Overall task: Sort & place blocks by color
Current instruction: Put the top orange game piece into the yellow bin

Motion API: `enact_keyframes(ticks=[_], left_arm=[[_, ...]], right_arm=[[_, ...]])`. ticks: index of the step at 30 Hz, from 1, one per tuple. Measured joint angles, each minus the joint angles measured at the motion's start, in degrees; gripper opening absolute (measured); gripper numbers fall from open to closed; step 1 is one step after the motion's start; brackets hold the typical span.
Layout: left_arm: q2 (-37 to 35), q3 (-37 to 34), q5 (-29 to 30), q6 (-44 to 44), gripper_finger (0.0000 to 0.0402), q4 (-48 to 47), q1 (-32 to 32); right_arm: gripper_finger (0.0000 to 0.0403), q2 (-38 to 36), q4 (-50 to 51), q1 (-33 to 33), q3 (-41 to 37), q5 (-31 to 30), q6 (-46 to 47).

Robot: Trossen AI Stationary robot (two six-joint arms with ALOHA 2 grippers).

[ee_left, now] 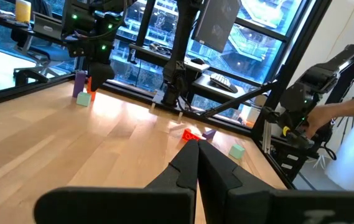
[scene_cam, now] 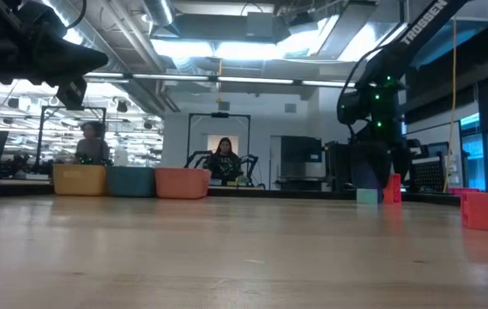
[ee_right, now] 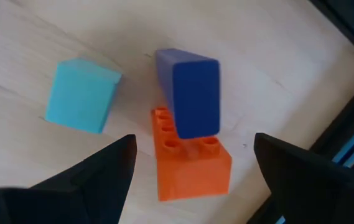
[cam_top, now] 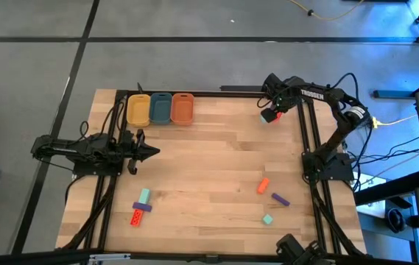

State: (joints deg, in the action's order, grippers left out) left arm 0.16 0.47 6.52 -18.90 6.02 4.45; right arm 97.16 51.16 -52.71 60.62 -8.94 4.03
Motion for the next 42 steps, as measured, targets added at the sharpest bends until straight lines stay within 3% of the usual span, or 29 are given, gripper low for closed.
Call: enact_keyframes(ticks=[6, 15, 20, 26, 30, 36, 42], left_arm=[[0.0, 0.0, 0.0, 0.0, 0.0000, 0.0, 0.0], [0.0, 0.0, 0.0, 0.0, 0.0000, 0.0, 0.0], [0.0, 0.0, 0.0, 0.0, 0.0000, 0.0, 0.0], [0.0, 0.0, 0.0, 0.0, 0.0000, 0.0, 0.0], [0.0, 0.0, 0.0, 0.0, 0.0000, 0.0, 0.0], [0.0, 0.0, 0.0, 0.0, 0.0000, 0.0, 0.0], [0.0, 0.0, 0.0, 0.0, 0.0000, 0.0, 0.0]], right_arm=[[0.0285, 0.3, -0.5, 0.0, 0.0, 0.0, 0.0], [0.0143, 0.2, 0.7, 0.0, 0.1, 0.0, -0.1], [0.0144, -1.7, 4.6, 0.0, -0.1, 0.0, -0.8], [0.0144, -12.7, 12.3, 1.5, 0.0, 0.0, 0.7], [0.0144, -24.5, 16.4, 6.1, 0.0, 2.3, 6.6], [0.0144, -40.3, 15.3, 18.8, 0.0, 8.7, 25.8], [0.0144, -44.3, 6.0, 36.8, 0.0, 7.6, 40.8]])
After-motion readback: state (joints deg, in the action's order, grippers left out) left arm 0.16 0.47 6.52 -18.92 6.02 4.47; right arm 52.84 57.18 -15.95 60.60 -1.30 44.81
